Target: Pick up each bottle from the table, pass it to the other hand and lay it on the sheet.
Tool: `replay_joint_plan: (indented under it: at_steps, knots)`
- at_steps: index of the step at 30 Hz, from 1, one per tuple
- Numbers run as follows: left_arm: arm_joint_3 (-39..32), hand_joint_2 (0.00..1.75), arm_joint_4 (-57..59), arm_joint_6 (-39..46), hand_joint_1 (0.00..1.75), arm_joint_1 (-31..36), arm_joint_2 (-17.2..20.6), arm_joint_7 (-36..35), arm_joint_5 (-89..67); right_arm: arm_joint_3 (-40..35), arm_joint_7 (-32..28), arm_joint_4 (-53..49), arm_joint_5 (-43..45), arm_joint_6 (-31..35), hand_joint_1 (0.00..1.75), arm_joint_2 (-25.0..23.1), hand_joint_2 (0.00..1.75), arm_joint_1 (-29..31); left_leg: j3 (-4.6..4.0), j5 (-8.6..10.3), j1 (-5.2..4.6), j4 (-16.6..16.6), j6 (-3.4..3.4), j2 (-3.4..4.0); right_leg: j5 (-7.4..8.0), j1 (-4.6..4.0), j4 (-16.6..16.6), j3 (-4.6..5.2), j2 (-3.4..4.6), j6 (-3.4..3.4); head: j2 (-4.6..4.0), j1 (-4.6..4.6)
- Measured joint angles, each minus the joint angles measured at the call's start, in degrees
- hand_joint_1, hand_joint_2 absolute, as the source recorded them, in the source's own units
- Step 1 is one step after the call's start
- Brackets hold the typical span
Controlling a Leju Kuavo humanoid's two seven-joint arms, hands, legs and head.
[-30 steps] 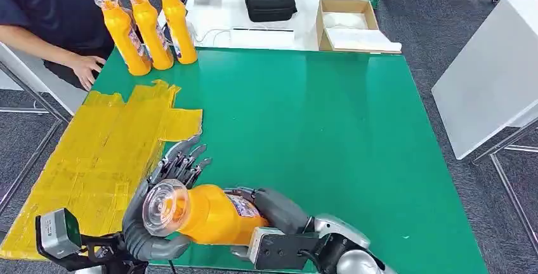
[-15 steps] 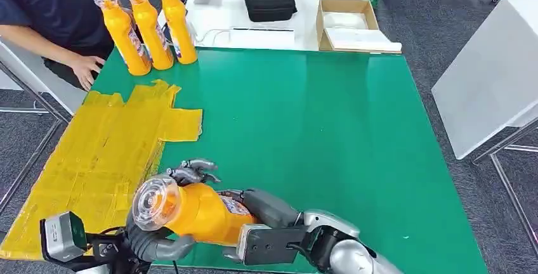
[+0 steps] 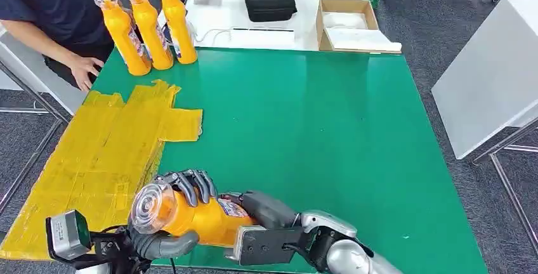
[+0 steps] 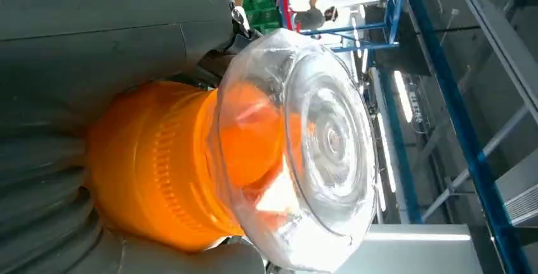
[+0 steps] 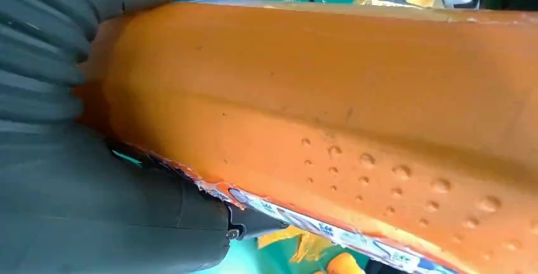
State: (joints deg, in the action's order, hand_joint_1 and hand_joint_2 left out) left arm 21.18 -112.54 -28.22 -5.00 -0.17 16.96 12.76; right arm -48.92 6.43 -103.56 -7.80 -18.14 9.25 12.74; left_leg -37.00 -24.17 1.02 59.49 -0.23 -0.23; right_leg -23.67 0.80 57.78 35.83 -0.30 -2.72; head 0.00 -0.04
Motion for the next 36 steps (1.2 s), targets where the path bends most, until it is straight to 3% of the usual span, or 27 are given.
replay_joint_plan:
  at_steps: [36]
  knots:
    - [-0.37, 1.75, 0.94, -1.05, 1.75, 0.26, 1.22, -3.48, 5.14, -0.02, -2.1, 3.13, -2.36, -1.75, 1.75, -0.24, 1.75, -1.13, 0.0, 0.0, 0.0, 0.0, 0.0, 0.0, 0.0, 0.0, 0.0, 0.03, 0.01, 0.0, 0.0, -0.02]
